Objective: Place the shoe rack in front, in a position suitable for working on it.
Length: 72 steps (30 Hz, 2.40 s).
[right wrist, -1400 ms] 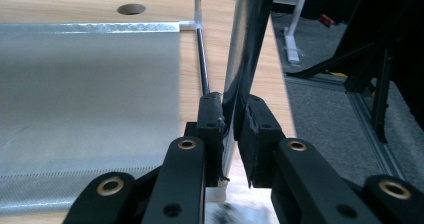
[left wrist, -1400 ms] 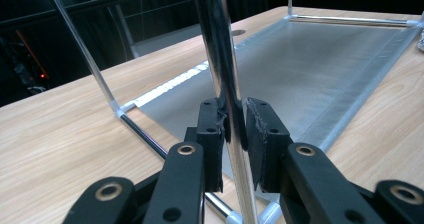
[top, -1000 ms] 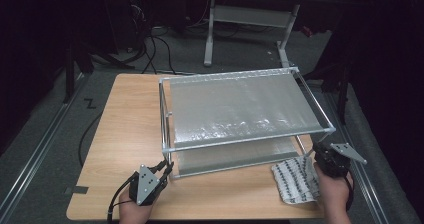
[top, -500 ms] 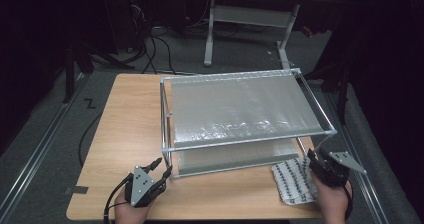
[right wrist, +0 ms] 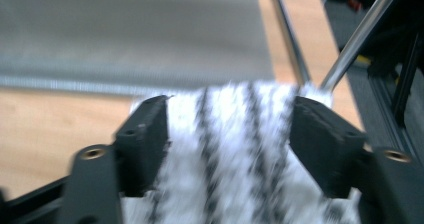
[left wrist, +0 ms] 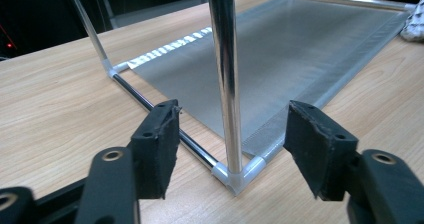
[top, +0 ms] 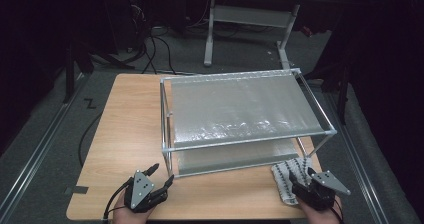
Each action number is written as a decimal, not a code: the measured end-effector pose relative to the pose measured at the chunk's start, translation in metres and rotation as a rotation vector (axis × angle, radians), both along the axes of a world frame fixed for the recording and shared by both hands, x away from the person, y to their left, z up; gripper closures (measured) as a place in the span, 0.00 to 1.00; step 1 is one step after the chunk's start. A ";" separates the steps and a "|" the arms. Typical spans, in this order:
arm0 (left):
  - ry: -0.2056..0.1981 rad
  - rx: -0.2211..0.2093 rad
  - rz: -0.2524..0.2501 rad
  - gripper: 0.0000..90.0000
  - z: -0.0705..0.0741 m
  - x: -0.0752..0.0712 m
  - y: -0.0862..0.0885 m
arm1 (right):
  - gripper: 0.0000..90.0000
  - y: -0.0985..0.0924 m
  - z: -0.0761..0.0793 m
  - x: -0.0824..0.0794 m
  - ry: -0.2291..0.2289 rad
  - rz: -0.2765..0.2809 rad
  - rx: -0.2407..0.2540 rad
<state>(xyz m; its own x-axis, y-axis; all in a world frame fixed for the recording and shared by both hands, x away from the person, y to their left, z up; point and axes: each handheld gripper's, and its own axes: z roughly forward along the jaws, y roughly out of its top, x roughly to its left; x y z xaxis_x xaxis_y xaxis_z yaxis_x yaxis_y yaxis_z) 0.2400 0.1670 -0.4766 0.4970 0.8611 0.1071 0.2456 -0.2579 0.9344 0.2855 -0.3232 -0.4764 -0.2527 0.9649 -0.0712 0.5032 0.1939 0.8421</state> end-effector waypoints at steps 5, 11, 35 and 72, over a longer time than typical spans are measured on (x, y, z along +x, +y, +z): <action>0.022 -0.034 -0.009 0.40 -0.006 0.003 0.005 | 0.21 0.001 -0.011 -0.007 0.091 -0.008 -0.001; 0.048 -0.101 -0.011 0.41 -0.008 0.006 0.015 | 0.19 -0.001 -0.022 -0.009 0.165 -0.014 -0.021; 0.077 -0.042 0.011 0.39 -0.005 0.010 0.010 | 0.62 0.000 -0.026 -0.016 0.146 0.044 -0.054; -0.020 -0.032 -0.045 0.87 0.006 0.019 -0.008 | 0.85 0.081 -0.021 0.077 0.092 0.118 -0.132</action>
